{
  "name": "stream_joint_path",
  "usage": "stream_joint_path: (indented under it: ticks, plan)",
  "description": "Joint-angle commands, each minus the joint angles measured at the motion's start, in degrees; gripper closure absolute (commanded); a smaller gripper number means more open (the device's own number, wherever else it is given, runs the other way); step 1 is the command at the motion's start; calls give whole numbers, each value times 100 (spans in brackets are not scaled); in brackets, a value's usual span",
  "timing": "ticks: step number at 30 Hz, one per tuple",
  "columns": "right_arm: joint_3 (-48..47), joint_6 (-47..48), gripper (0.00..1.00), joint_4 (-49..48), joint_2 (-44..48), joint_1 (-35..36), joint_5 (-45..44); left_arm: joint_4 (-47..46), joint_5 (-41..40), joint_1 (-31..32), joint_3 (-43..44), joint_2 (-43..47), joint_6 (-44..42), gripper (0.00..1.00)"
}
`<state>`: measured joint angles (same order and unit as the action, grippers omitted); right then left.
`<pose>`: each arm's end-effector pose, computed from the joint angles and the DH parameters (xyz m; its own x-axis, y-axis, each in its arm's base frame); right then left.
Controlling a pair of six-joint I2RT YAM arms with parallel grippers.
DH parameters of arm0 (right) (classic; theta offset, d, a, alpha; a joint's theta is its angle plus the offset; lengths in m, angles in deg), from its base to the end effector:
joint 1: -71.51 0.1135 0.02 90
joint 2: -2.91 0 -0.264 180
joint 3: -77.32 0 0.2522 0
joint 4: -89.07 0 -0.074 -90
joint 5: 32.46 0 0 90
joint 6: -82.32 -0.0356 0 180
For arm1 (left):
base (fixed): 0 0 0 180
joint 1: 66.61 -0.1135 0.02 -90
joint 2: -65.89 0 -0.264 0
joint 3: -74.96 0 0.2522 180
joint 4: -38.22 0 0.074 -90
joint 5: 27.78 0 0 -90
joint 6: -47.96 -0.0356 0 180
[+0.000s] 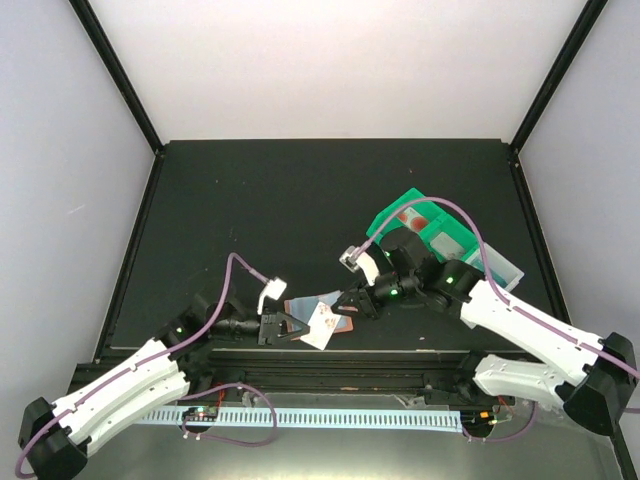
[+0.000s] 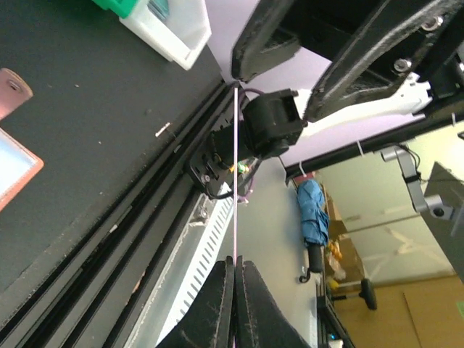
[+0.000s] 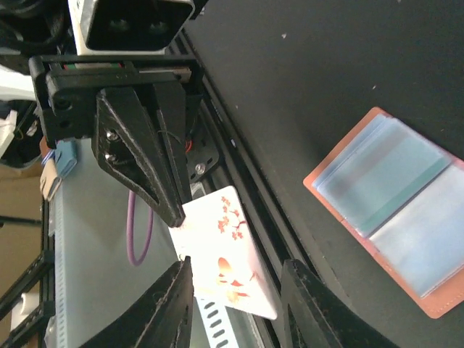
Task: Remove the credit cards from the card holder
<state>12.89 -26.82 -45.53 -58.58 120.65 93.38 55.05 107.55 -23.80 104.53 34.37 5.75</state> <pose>0.1293 0.1813 0.2890 -0.7109 -0.4156 -0.5674 -0.7014 0.3598 0.6153 0.0861 -0.1142 0.2111 -0.8784 0.1039 -0.4665 0.4779 0.2011 -0.8551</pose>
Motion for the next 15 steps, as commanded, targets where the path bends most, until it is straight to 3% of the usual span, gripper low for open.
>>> stream_joint_path:
  ticks: [1,9,15]
  plan:
    - [-60,204,66,38,-138,-11,511,98,521,-9,258,-53,-384,98]
    - [36,88,67,-329,-464,-15,1031,95,595,-9,222,-35,-455,99]
    - [154,80,77,-505,-498,-11,1336,75,646,-5,145,47,-487,98]
